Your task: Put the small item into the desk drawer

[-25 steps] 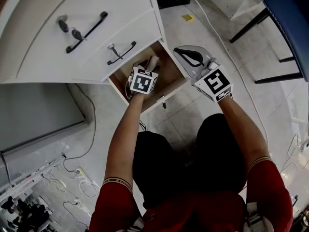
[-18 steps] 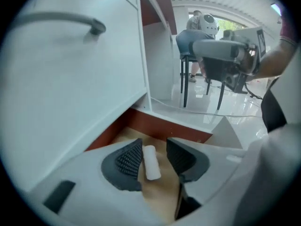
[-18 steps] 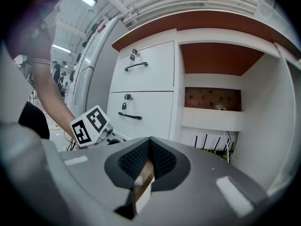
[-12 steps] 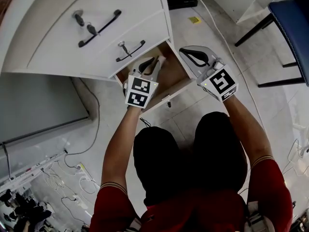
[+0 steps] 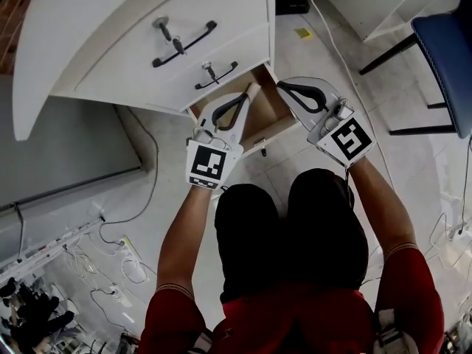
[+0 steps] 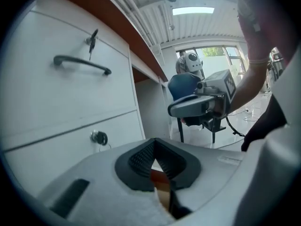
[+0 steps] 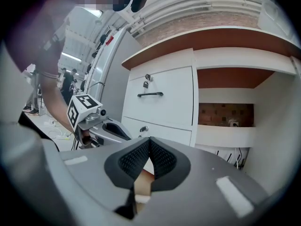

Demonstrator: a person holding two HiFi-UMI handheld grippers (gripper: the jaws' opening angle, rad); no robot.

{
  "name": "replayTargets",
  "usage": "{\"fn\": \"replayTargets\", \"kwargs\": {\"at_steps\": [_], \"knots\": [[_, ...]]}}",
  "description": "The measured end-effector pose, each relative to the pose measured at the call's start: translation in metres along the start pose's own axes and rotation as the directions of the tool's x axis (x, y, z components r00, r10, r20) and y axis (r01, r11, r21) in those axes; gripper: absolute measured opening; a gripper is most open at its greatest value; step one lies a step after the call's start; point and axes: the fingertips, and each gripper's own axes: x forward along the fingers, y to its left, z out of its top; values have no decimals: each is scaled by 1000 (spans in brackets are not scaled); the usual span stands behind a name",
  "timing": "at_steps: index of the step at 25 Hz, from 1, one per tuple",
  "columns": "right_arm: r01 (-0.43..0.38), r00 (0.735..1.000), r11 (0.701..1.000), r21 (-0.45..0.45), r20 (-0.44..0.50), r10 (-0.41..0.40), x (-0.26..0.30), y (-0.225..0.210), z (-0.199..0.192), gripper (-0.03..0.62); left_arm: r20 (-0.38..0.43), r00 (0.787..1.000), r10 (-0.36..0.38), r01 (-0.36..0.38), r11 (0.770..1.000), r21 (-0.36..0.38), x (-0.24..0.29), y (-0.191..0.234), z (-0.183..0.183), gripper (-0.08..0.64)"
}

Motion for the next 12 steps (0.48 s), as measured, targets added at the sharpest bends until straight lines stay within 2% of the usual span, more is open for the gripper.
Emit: {"fn": "replayTargets", "kwargs": {"at_steps": [6, 12], "knots": [[-10, 1000, 999, 51, 27, 8, -4, 12, 79, 11, 121, 993, 7, -5, 1000, -18, -43, 8, 91, 6], [-14, 1000, 996, 87, 8, 14, -16, 24, 169, 11, 131, 991, 20, -11, 997, -71, -89, 5, 173, 6]]}}
